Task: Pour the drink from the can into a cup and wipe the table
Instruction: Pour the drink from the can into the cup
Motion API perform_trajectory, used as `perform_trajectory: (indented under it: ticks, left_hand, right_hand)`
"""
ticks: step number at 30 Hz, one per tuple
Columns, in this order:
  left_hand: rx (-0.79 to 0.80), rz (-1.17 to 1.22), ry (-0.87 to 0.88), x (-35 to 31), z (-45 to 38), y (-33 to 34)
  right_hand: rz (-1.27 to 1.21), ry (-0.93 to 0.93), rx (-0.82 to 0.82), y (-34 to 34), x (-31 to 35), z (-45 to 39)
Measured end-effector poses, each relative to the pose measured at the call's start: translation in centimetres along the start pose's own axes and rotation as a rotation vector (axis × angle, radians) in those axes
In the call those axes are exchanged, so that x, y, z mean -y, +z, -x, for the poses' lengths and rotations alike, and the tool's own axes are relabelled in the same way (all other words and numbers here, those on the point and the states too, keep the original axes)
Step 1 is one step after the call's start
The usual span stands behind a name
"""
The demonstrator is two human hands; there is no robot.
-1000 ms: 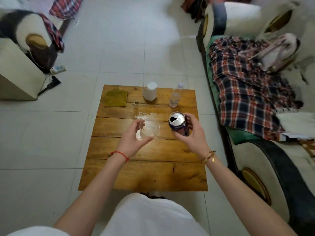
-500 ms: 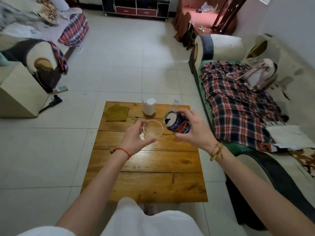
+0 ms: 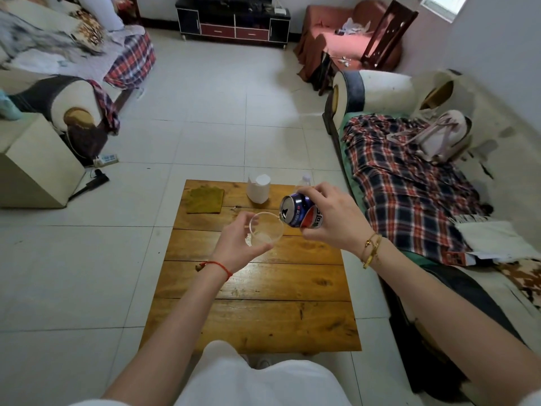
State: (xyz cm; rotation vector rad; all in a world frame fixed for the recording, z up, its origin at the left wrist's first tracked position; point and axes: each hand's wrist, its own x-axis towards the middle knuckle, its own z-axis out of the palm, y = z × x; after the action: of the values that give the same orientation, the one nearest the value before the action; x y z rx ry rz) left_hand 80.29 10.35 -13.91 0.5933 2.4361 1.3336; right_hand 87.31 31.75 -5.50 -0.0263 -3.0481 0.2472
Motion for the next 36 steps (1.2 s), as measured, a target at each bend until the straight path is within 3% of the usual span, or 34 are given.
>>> perform_trajectory:
  ticks: [36]
  left_hand:
    - [-0.025,0.016,-0.020,-0.2,0.2,-0.5]
  right_hand:
    - [0.158,-0.037,-0.004,-1.0,0.7,-1.3]
